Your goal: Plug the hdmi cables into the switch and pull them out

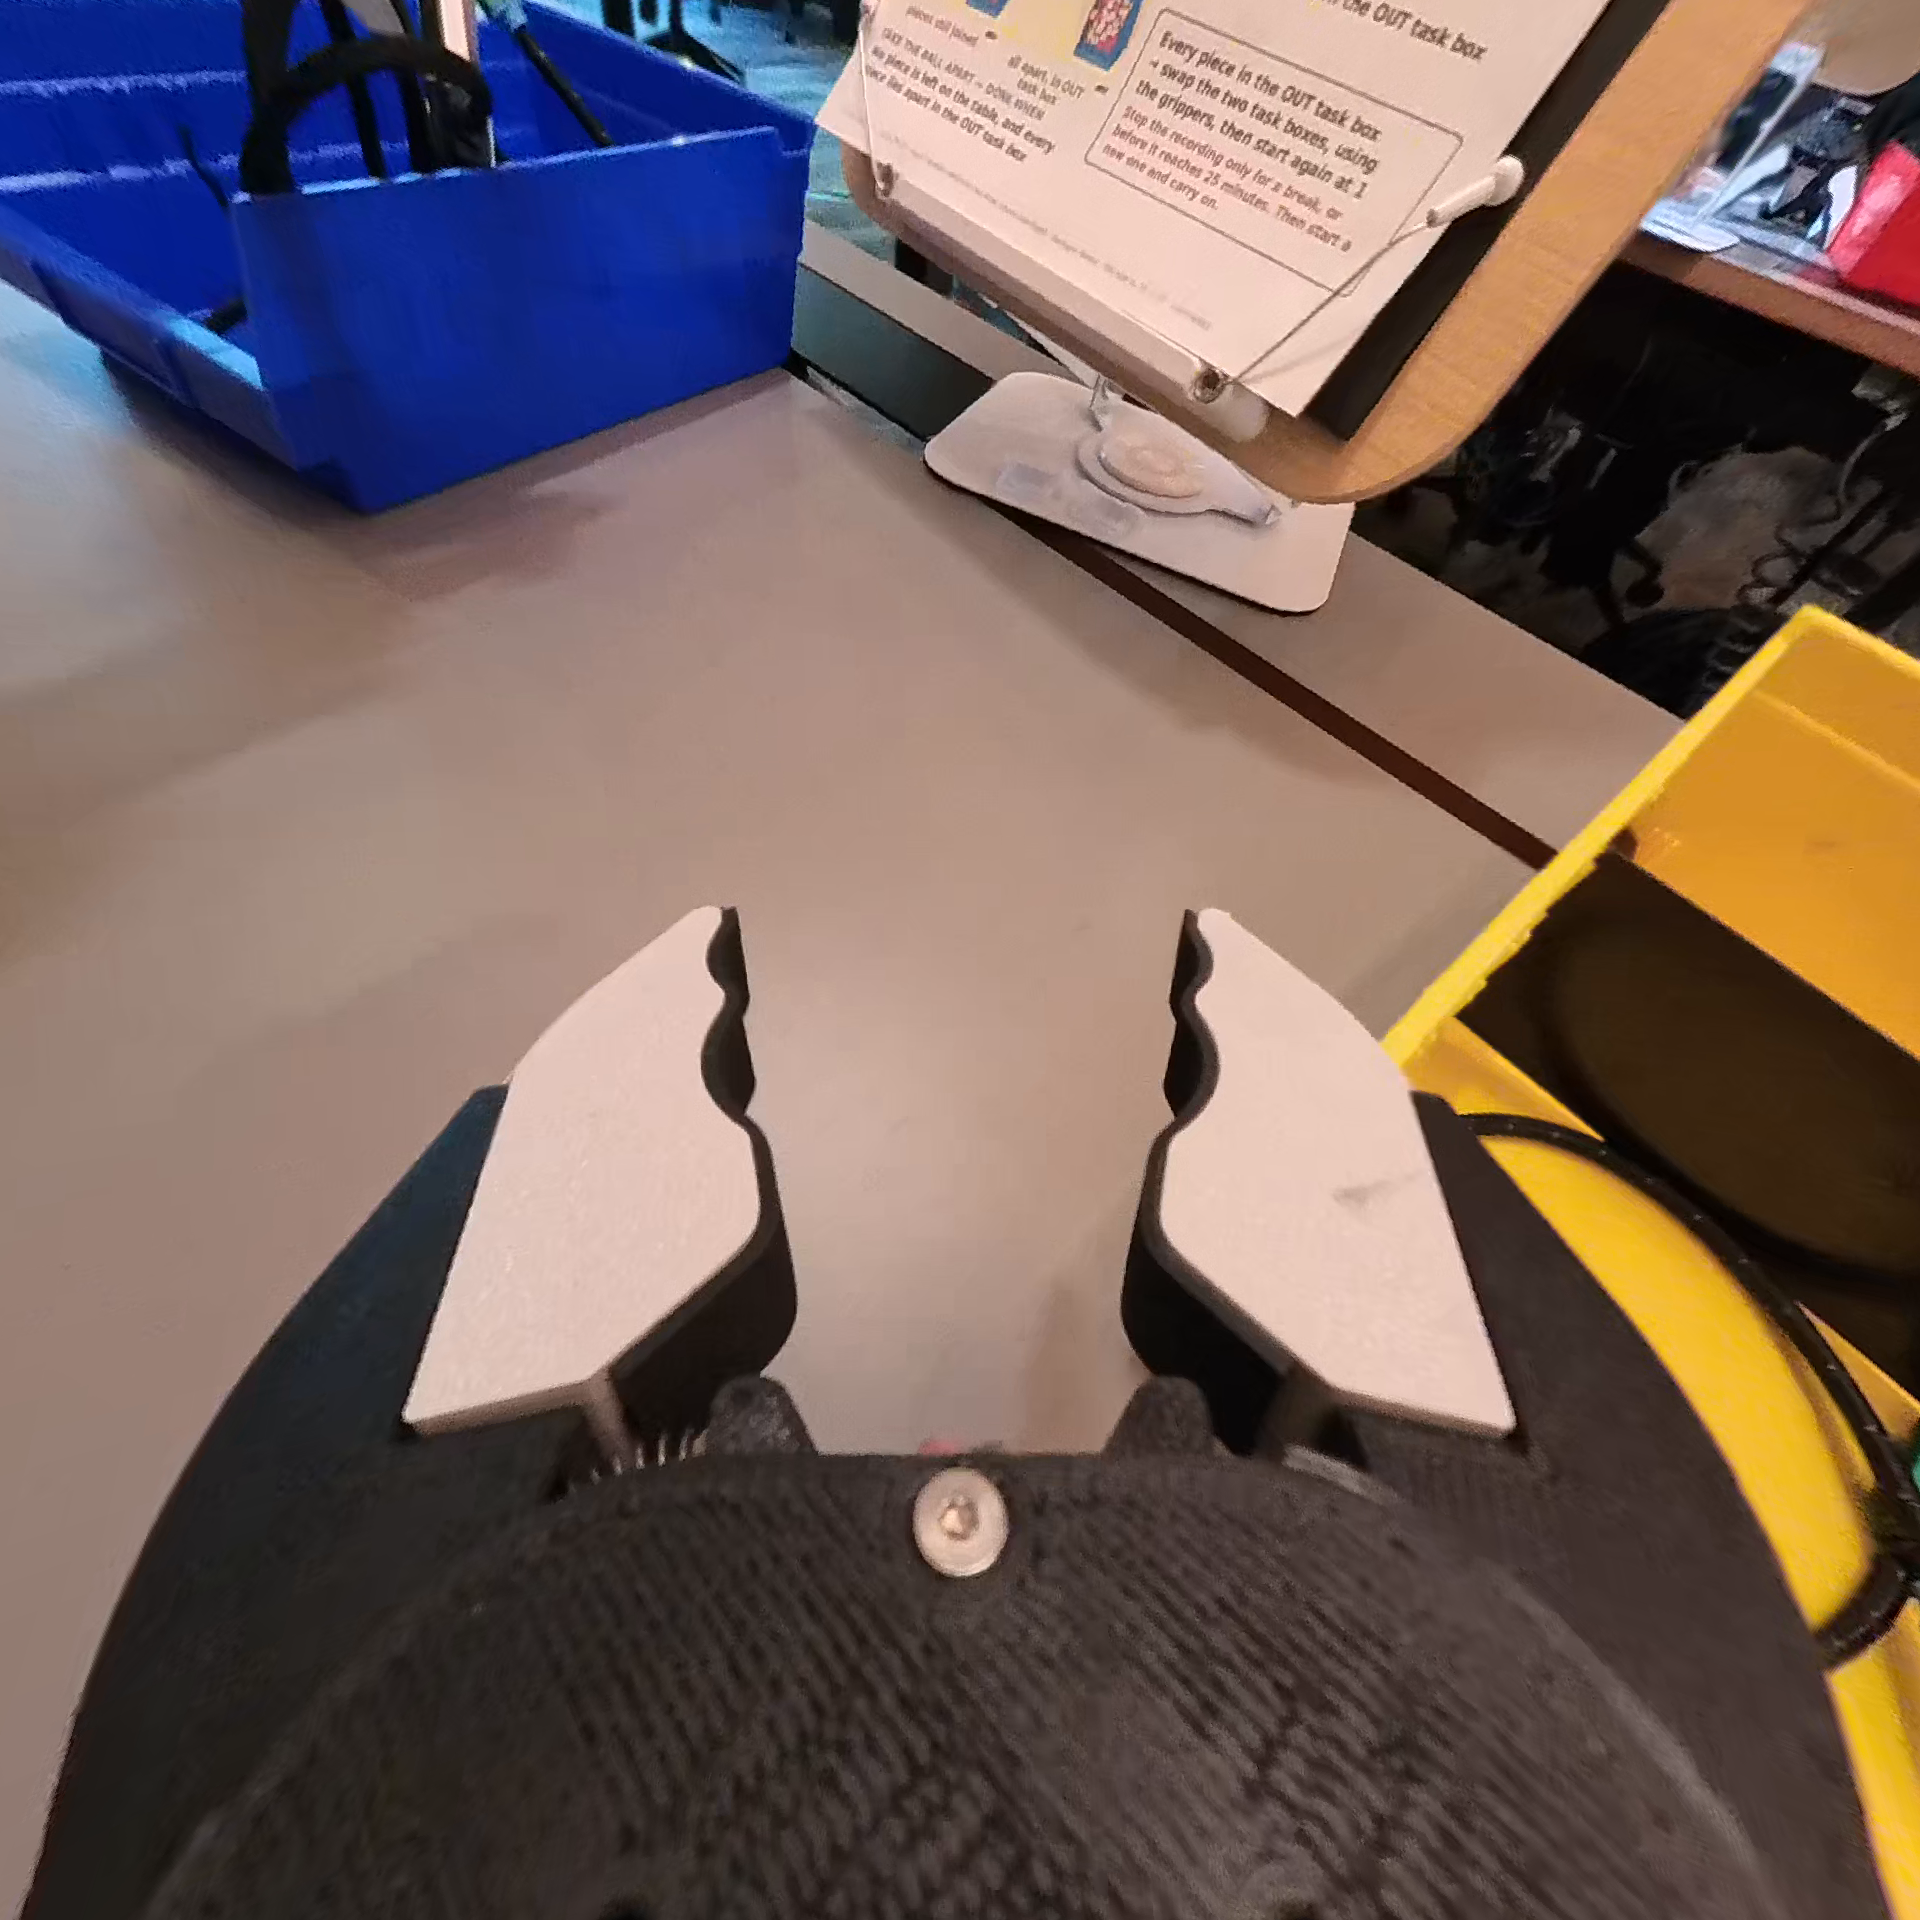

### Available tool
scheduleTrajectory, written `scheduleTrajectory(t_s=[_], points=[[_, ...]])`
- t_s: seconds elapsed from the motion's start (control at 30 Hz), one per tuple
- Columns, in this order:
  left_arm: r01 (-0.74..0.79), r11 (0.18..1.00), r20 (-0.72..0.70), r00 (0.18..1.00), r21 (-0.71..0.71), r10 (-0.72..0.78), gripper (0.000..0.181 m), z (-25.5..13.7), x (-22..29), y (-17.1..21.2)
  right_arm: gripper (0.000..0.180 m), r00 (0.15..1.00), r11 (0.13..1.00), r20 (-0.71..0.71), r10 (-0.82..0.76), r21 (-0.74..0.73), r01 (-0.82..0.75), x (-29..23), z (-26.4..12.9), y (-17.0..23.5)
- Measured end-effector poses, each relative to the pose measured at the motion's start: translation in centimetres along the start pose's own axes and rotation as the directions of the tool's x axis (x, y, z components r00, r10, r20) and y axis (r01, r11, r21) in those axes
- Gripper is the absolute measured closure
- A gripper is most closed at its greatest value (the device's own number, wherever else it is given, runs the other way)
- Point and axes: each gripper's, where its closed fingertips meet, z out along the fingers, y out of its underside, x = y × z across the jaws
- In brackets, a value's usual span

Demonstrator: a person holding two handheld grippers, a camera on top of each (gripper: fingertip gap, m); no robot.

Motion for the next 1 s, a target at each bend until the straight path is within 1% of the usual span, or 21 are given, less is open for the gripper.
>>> scheduleTrajectory(t_s=[0.1, 0.23, 0.37, 0.4, 0.43, 0.47, 0.5, 0.57, 0.67, 0.7, 0.73, 0.83, 0.87, 0.9, 0.93, 1.0], points=[[0.083, 0.996, 0.068, 0.994, 0.020, -0.084, 0.126, 0.9, -1.2, 0.2, 0.101, 0.999, 0.999, 0.015, 0.046, 0.026, -0.047, 0.4, -0.2, 0.0], [0.075, 0.989, 0.240, 0.965, 0.128, -0.104, 0.135, 1.3, -4.0, -1.0, 0.102, 0.997, 0.997, 0.035, 0.067, 0.039, -0.068, 0.4, 0.0, 0.1], [-0.041, 0.991, 0.353, 0.936, 0.130, -0.007, 0.138, 2.0, -5.1, -1.7, 0.100, 0.996, 0.998, 0.069, 0.059, 0.023, -0.061, -0.1, 0.3, 0.5], [-0.070, 0.990, 0.362, 0.932, 0.126, 0.020, 0.139, 2.3, -5.1, -1.9, 0.100, 0.996, 0.998, 0.066, 0.053, 0.024, -0.055, -0.1, 0.2, 0.5], [-0.102, 0.988, 0.363, 0.930, 0.116, 0.053, 0.142, 2.5, -5.0, -2.1, 0.100, 0.997, 0.998, 0.065, 0.049, 0.029, -0.051, 0.0, 0.2, 0.5], [-0.143, 0.984, 0.363, 0.927, 0.103, 0.097, 0.149, 2.7, -4.8, -2.2, 0.101, 0.997, 0.998, 0.063, 0.051, 0.033, -0.053, 0.1, 0.1, 0.4], [-0.183, 0.978, 0.389, 0.912, 0.104, 0.129, 0.154, 2.7, -4.8, -2.4, 0.101, 0.996, 0.997, 0.061, 0.059, 0.037, -0.061, 0.2, 0.0, 0.4], [-0.275, 0.954, 0.456, 0.869, 0.117, 0.194, 0.154, 2.5, -4.9, -3.0, 0.101, 0.995, 0.996, 0.055, 0.079, 0.042, -0.081, 0.6, 0.0, 0.4], [-0.378, 0.925, 0.518, 0.799, 0.037, 0.306, 0.151, 3.0, -4.9, -2.5, 0.102, 0.995, 0.995, 0.047, 0.093, 0.040, -0.095, 0.8, -0.1, 0.5], [-0.395, 0.919, 0.521, 0.786, 0.007, 0.334, 0.150, 3.2, -5.0, -2.3, 0.102, 0.995, 0.995, 0.049, 0.087, 0.042, -0.089, 0.8, 0.0, 0.5], [-0.405, 0.914, 0.517, 0.784, 0.006, 0.343, 0.151, 3.2, -5.0, -2.4, 0.103, 0.996, 0.996, 0.044, 0.082, 0.040, -0.083, 0.8, 0.0, 0.6], [-0.450, 0.893, 0.458, 0.795, 0.004, 0.398, 0.148, 3.2, -5.0, -2.5, 0.103, 0.997, 0.997, 0.029, 0.067, 0.028, -0.067, 0.9, 0.1, 0.8], [-0.470, 0.883, 0.443, 0.791, -0.002, 0.422, 0.149, 3.0, -5.2, -2.6, 0.103, 0.998, 0.998, 0.024, 0.064, 0.027, -0.064, 1.0, 0.2, 0.8], [-0.491, 0.871, 0.447, 0.777, -0.008, 0.442, 0.156, 2.7, -5.5, -2.9, 0.103, 0.998, 0.998, 0.017, 0.062, 0.026, -0.062, 1.1, 0.2, 0.8], [-0.519, 0.855, 0.452, 0.761, -0.009, 0.466, 0.159, 2.3, -5.9, -3.3, 0.104, 0.998, 0.998, 0.010, 0.060, 0.028, -0.060, 1.2, 0.2, 0.8], [-0.554, 0.832, 0.437, 0.745, -0.014, 0.504, 0.161, 1.4, -6.3, -4.0, 0.104, 0.998, 0.998, 0.001, 0.059, 0.031, -0.059, 1.4, 0.2, 0.8]])
